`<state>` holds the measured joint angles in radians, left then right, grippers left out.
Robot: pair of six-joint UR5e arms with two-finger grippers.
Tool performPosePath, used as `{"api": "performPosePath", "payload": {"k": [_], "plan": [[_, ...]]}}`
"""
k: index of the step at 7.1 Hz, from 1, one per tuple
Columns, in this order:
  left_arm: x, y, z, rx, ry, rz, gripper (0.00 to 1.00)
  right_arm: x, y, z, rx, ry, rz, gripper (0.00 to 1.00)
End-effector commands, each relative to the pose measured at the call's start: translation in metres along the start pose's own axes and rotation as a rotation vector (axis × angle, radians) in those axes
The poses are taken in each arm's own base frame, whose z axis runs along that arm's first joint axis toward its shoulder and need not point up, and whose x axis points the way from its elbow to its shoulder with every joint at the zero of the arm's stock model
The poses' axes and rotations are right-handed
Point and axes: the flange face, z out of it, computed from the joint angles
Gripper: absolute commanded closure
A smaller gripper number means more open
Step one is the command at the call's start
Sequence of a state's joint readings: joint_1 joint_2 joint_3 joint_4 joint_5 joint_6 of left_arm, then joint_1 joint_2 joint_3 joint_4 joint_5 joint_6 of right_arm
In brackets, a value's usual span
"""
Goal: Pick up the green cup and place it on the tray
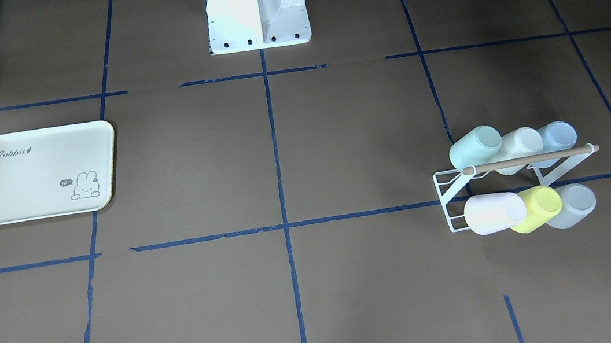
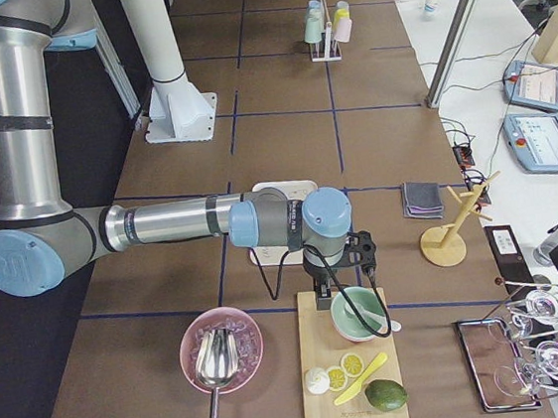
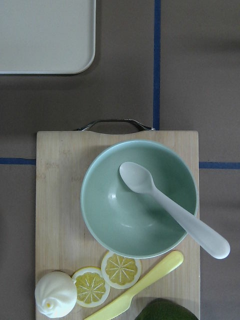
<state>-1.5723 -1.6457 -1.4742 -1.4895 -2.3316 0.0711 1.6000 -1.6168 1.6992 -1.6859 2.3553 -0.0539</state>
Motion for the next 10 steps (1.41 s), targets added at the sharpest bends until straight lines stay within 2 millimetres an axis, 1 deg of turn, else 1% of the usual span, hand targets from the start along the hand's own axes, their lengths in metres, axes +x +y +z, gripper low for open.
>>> {"api": "performPosePath", "payload": {"k": [1, 3, 6, 7, 8, 9, 10], "plan": [[0.000, 0.000, 0.000, 0.000, 0.000, 0.000, 0.00, -0.004, -0.004, -0.004, 0.008, 0.001, -0.009, 0.00], [0.000, 0.000, 0.000, 0.000, 0.000, 0.000, 0.00, -0.005, -0.005, -0.006, 0.012, 0.003, -0.015, 0.00], [0.001, -0.001, -0.001, 0.002, 0.000, 0.000, 0.00, -0.014, -0.020, -0.016, 0.032, 0.013, -0.034, 0.00], [0.001, -0.001, -0.001, 0.002, -0.002, 0.000, 0.00, -0.016, -0.025, -0.018, 0.036, 0.029, -0.042, 0.00], [0.001, -0.001, -0.001, 0.001, -0.002, -0.001, 0.00, -0.016, -0.028, -0.022, 0.042, 0.088, -0.043, 0.00], [0.001, -0.002, -0.002, 0.002, -0.002, 0.000, 0.00, -0.021, -0.029, -0.026, 0.051, 0.089, -0.050, 0.00], [0.002, -0.002, -0.002, 0.004, -0.002, 0.002, 0.00, -0.023, -0.027, -0.024, 0.047, 0.085, -0.014, 0.00]]}}
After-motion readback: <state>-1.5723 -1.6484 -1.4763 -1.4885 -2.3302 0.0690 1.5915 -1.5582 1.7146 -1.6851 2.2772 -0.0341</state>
